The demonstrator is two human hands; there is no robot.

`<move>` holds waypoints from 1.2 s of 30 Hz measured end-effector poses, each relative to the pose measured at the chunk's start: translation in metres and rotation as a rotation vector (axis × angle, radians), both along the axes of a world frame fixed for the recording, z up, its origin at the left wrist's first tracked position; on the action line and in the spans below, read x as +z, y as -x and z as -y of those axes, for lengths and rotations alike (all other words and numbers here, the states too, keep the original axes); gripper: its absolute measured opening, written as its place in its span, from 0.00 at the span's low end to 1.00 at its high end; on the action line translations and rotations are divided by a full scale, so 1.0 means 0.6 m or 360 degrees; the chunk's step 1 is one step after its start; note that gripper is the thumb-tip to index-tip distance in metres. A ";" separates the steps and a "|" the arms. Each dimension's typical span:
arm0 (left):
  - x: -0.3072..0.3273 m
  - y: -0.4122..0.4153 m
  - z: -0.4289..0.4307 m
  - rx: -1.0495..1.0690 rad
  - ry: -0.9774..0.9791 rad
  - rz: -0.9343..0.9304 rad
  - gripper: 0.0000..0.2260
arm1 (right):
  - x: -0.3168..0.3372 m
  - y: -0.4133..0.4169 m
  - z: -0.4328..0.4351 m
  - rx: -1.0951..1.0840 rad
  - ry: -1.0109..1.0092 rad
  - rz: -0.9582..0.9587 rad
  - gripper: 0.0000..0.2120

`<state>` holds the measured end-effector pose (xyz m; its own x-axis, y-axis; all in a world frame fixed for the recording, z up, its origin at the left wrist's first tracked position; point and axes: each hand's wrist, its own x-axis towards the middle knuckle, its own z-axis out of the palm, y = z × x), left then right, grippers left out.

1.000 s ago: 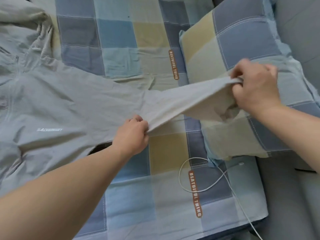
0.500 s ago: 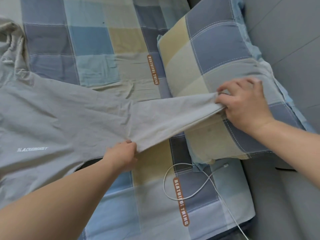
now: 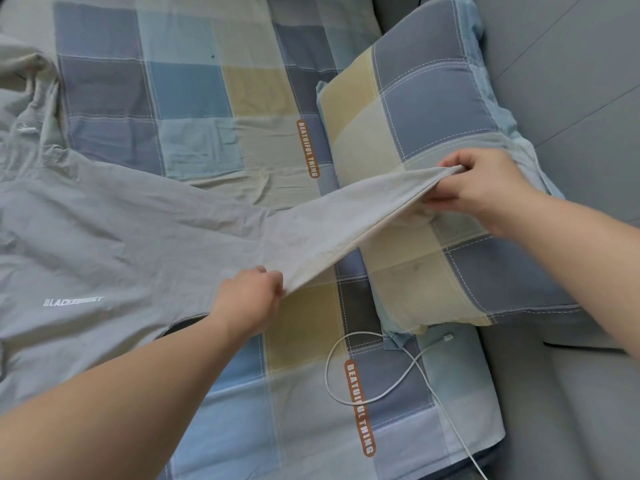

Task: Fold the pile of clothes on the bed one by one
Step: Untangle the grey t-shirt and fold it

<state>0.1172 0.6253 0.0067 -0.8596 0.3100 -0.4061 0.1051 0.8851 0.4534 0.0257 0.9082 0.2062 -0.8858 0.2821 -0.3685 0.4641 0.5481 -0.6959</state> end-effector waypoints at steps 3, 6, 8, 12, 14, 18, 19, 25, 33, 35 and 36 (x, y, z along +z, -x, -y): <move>0.003 0.000 -0.005 -0.0060 0.0013 0.0089 0.05 | 0.000 -0.009 -0.018 0.0368 -0.0341 -0.0187 0.15; 0.005 0.003 -0.014 -0.0099 0.0047 0.0132 0.07 | 0.012 -0.025 -0.024 0.0955 -0.0827 -0.0455 0.13; 0.003 0.002 -0.022 -0.0111 0.0072 0.0129 0.08 | 0.006 -0.034 -0.041 0.1243 -0.1144 -0.0626 0.09; -0.010 -0.010 -0.032 -0.0176 0.0169 0.0217 0.11 | -0.019 -0.064 -0.060 0.1409 -0.1465 -0.0504 0.14; -0.020 -0.023 -0.036 -0.0215 0.0235 0.0283 0.09 | -0.030 -0.077 -0.062 0.1385 -0.1519 -0.0315 0.22; -0.030 -0.044 -0.046 -0.0238 0.0303 0.0398 0.09 | -0.050 -0.077 -0.060 0.1039 -0.1613 -0.0074 0.25; -0.029 -0.046 -0.047 -0.0228 0.0282 0.0406 0.09 | -0.057 -0.077 -0.057 0.1009 -0.1782 -0.0089 0.23; -0.029 -0.045 -0.046 -0.0203 0.0101 0.0242 0.03 | -0.089 -0.072 -0.035 0.0822 -0.2043 -0.0381 0.09; -0.020 -0.053 -0.020 -0.0197 0.0006 0.0216 0.09 | -0.095 -0.077 0.013 0.1200 -0.2018 0.0166 0.29; -0.013 -0.056 -0.001 -0.0188 -0.0001 0.0243 0.12 | -0.093 -0.085 0.029 0.1302 -0.2039 0.0268 0.27; -0.011 -0.056 0.003 -0.0184 -0.0011 0.0239 0.12 | -0.093 -0.089 0.030 0.1311 -0.2042 0.0340 0.27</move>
<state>0.1511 0.6233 0.0001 -0.7480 0.4063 -0.5248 0.1365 0.8680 0.4774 0.0793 0.8900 0.1504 -0.9141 -0.0268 -0.4045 -0.2319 0.8530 0.4675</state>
